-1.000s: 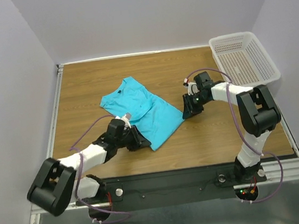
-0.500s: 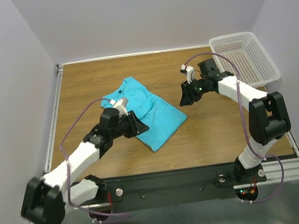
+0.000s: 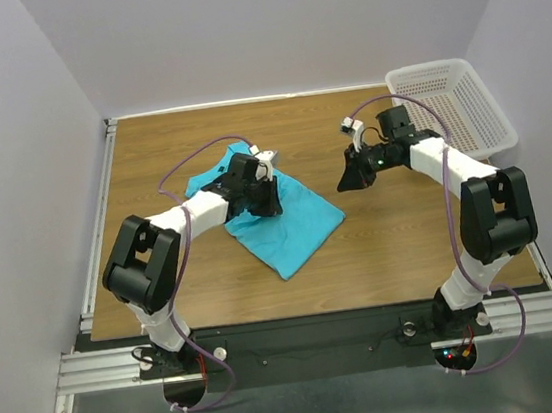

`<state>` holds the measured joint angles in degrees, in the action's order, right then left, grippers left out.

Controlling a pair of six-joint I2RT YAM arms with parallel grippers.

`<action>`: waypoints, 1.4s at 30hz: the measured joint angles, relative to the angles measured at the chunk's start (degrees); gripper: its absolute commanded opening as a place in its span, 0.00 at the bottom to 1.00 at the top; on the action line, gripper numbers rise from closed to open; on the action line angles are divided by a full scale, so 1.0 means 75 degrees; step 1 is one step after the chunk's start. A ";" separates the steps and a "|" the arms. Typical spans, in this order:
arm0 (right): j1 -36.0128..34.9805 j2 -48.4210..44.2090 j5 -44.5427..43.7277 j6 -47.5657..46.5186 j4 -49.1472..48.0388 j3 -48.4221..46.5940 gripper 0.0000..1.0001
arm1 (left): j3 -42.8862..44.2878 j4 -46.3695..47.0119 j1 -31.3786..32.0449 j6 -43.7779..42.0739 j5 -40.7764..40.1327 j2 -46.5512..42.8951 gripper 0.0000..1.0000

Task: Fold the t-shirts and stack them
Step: Fold the tshirt

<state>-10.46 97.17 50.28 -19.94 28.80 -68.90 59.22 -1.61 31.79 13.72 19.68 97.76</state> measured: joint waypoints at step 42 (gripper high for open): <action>0.0624 -0.0714 0.1049 -0.7096 0.2302 0.0717 0.77 | -0.0624 -0.0484 -0.1151 -0.1297 -0.1157 -0.4001 0.56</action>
<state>-5.78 91.81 58.15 -73.17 46.06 -63.53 54.54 -5.23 23.16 3.99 11.00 67.75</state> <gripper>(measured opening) 0.780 0.537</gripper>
